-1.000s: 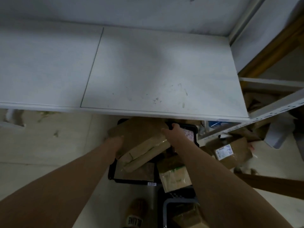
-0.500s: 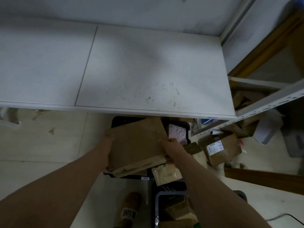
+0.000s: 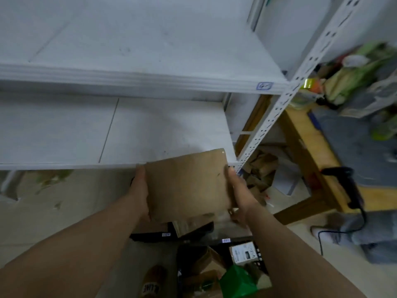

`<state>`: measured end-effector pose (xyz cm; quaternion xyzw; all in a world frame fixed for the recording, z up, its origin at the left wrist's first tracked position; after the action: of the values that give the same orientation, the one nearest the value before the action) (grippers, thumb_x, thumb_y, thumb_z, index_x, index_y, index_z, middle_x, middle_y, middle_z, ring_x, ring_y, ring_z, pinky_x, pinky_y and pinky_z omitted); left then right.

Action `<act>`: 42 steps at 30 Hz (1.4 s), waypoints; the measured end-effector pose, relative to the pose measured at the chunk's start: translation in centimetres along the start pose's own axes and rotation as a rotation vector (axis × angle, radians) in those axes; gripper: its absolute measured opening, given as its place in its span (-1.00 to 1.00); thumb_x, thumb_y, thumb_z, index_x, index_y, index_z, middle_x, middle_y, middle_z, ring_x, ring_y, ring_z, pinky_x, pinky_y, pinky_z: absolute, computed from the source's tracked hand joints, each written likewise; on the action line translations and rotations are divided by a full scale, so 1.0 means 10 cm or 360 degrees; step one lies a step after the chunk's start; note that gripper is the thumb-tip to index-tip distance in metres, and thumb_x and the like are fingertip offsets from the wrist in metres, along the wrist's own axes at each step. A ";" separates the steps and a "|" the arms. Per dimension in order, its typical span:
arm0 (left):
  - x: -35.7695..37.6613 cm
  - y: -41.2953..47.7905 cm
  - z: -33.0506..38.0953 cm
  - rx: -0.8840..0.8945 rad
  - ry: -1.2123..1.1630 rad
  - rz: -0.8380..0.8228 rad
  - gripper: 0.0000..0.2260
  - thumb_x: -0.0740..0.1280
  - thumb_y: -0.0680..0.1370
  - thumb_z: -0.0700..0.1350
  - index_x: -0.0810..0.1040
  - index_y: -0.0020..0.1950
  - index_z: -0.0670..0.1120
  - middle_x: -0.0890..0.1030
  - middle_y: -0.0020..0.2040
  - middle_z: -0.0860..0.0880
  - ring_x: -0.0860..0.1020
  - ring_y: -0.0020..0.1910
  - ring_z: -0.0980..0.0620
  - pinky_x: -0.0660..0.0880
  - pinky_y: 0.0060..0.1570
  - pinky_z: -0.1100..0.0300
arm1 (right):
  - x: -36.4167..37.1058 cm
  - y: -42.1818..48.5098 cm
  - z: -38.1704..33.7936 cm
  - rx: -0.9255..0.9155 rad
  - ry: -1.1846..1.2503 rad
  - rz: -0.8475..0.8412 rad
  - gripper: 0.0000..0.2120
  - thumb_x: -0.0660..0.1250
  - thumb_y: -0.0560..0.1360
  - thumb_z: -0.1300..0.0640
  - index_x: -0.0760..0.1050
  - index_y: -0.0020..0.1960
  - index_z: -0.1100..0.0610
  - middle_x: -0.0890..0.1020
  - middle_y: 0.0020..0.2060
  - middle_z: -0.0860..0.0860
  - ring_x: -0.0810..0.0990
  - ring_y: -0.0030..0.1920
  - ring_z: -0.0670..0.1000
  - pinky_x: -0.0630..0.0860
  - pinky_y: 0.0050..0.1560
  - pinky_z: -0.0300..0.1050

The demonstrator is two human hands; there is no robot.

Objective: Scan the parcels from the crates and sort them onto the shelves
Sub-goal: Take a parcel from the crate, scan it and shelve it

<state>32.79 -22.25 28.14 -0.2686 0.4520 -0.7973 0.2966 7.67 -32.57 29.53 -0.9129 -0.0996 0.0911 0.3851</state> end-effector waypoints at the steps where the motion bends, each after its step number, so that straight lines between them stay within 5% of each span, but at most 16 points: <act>1: 0.10 -0.30 0.00 0.0037 0.0009 0.0001 -0.01 0.19 0.26 0.66 0.47 0.45 -0.02 0.53 0.35 -0.13 0.52 0.21 -0.24 0.41 0.25 -0.29 | -0.10 -0.24 -0.13 -0.0096 0.0002 -0.0034 -0.26 0.27 0.35 -0.58 0.48 0.31 -0.09 0.61 0.20 0.00 0.59 0.17 0.12 0.52 0.15 0.19; 4: 0.30 -0.88 0.05 0.0166 0.0001 -0.0118 -0.03 0.06 0.34 0.65 0.47 0.44 -0.04 0.50 0.41 -0.12 0.55 0.06 -0.19 0.46 0.10 -0.19 | -0.46 -0.79 -0.41 -0.0313 -0.0053 -0.0036 -0.52 0.17 0.49 -0.48 0.56 0.09 -0.14 0.62 0.06 -0.05 0.58 0.07 0.02 0.49 0.13 0.04; 6: 0.36 -1.12 0.13 0.0272 -0.0022 -0.0178 -0.05 0.07 0.35 0.64 0.52 0.39 -0.06 0.57 0.34 -0.14 0.56 0.20 -0.21 0.48 0.18 -0.18 | -0.68 -1.04 -0.51 -0.0413 -0.0106 -0.0017 -0.43 0.14 0.44 -0.55 0.62 0.10 -0.16 0.66 0.08 -0.01 0.57 0.14 0.08 0.43 0.31 0.12; 8: 0.39 -1.32 0.26 0.0377 -0.0001 -0.0218 -0.12 0.08 0.38 0.62 0.55 0.30 -0.08 0.61 0.14 -0.14 0.56 0.12 -0.21 0.51 0.11 -0.17 | -0.82 -1.27 -0.59 -0.0466 -0.0048 0.0019 -0.35 0.14 0.45 -0.55 0.70 0.03 -0.06 0.74 -0.04 0.03 0.61 0.11 0.14 0.46 0.29 0.14; 12: 0.55 -1.61 0.48 0.0459 0.0043 -0.0475 -0.09 0.07 0.43 0.59 0.54 0.29 -0.19 0.58 0.24 -0.25 0.53 0.22 -0.28 0.46 0.19 -0.31 | -0.97 -1.59 -0.73 -0.0455 -0.0018 0.0118 0.03 0.17 0.13 -0.73 0.65 0.12 0.13 0.71 0.06 0.12 0.62 0.16 0.21 0.45 0.32 0.26; 16: 0.70 -1.77 0.70 0.0542 0.0168 -0.0558 -0.08 0.06 0.46 0.56 0.37 0.52 -0.14 0.42 0.48 -0.22 0.34 0.46 -0.32 0.03 0.47 -0.38 | -1.02 -1.80 -0.94 -0.0487 -0.0020 0.0077 -0.28 0.07 0.42 -0.58 0.59 -0.09 0.05 0.64 -0.08 0.07 0.56 -0.04 0.09 0.45 -0.08 -0.02; 18: 0.74 -1.79 0.79 0.0560 0.0245 -0.0603 0.01 0.11 0.34 0.63 0.42 0.51 -0.10 0.43 0.48 -0.22 0.36 0.45 -0.34 0.09 0.46 -0.40 | -0.98 -1.88 -1.08 -0.0555 -0.0014 -0.0027 -0.36 0.13 0.46 -0.53 0.64 0.07 -0.02 0.67 0.02 0.07 0.60 0.06 0.13 0.52 -0.03 0.03; 20: 0.75 -1.76 0.84 0.0519 0.0263 -0.0677 0.10 0.18 0.18 0.69 0.55 0.41 -0.10 0.50 0.42 -0.25 0.47 0.37 -0.32 0.35 0.35 -0.33 | -0.97 -1.89 -1.22 -0.0659 0.0070 -0.0120 -0.26 0.39 0.32 -0.49 0.55 0.32 -0.04 0.63 0.20 0.13 0.57 0.23 0.25 0.55 0.18 0.30; 23: 0.70 -1.63 0.94 0.0404 0.0124 -0.0801 0.03 0.17 0.19 0.70 0.63 0.30 -0.06 0.60 0.29 -0.25 0.54 0.27 -0.34 0.47 0.16 -0.34 | -0.99 -1.83 -1.36 -0.0712 0.0138 -0.0254 -0.31 0.55 0.30 -0.16 0.48 0.39 -0.09 0.51 0.36 0.17 0.45 0.37 0.27 0.43 0.27 0.44; 27: 0.67 -1.53 1.11 0.0432 0.0219 -0.0836 -0.30 0.25 0.43 0.50 0.61 0.31 0.02 0.56 0.30 -0.20 0.44 0.32 -0.37 0.34 0.12 -0.54 | -0.87 -1.79 -1.43 -0.0712 0.0124 -0.0310 -0.53 0.42 0.37 -0.25 0.66 0.20 -0.05 0.60 0.27 0.14 0.51 0.30 0.20 0.42 0.31 0.34; 30: 0.75 -1.58 1.16 0.0537 0.0297 -0.0858 -0.66 0.28 0.59 0.09 0.65 0.23 -0.05 0.63 0.24 -0.23 0.52 0.21 -0.30 0.34 0.24 -0.44 | -0.82 -1.65 -1.42 -0.0702 0.0074 -0.0200 -0.38 0.40 0.34 -0.45 0.62 0.25 -0.10 0.64 0.20 0.08 0.54 0.26 0.17 0.55 0.15 0.23; 33: 0.82 -1.60 1.18 0.0626 0.0325 -0.0921 -0.67 0.24 0.59 -0.07 0.62 0.28 -0.13 0.70 0.08 -0.20 0.59 0.09 -0.25 0.47 0.14 -0.26 | -0.88 -1.44 -1.39 -0.0627 0.0213 -0.0071 -0.10 0.56 0.24 -0.36 0.37 0.47 -0.05 0.60 0.27 0.13 0.58 0.24 0.19 0.61 -0.01 0.18; 35: 0.86 -1.56 1.18 0.0665 0.0354 -0.0912 -0.65 0.29 0.57 -0.05 0.62 0.30 -0.13 0.66 0.21 -0.22 0.61 0.10 -0.25 0.54 0.08 -0.21 | -0.94 -1.36 -1.42 -0.0642 0.0267 -0.0062 -0.09 0.59 0.29 -0.20 0.26 0.51 -0.06 0.64 0.23 0.10 0.66 0.16 0.16 0.65 -0.09 0.15; 39: 1.06 -1.58 1.09 0.0756 0.0423 -0.0967 -0.61 0.37 0.54 0.02 0.62 0.32 -0.11 0.64 0.25 -0.23 0.60 0.19 -0.27 0.53 0.18 -0.24 | -1.10 -1.22 -1.53 -0.0681 0.0187 -0.0074 -0.06 0.64 0.27 -0.08 0.22 0.52 -0.15 0.68 0.19 0.04 0.69 0.13 0.16 0.64 0.04 0.24; 42: 1.25 -1.64 0.97 0.0801 0.0368 -0.1050 -0.57 0.36 0.54 0.04 0.57 0.38 -0.08 0.63 0.27 -0.22 0.58 0.23 -0.28 0.58 0.03 -0.13 | -1.32 -1.13 -1.59 -0.0706 0.0237 -0.0030 -0.03 0.63 0.26 -0.07 0.20 0.54 -0.18 0.68 0.20 0.03 0.69 0.14 0.18 0.62 0.10 0.28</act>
<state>27.30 -29.88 48.91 -0.2268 0.1637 -0.9596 0.0296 -2.44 -39.03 49.80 -0.9785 -0.0969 -0.0043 0.1821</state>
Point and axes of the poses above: each hand's wrist, its own y-axis towards the middle knuckle, its own x-axis out of the palm, z = x × y, the point moved 5 cm from there along y, towards the middle knuckle
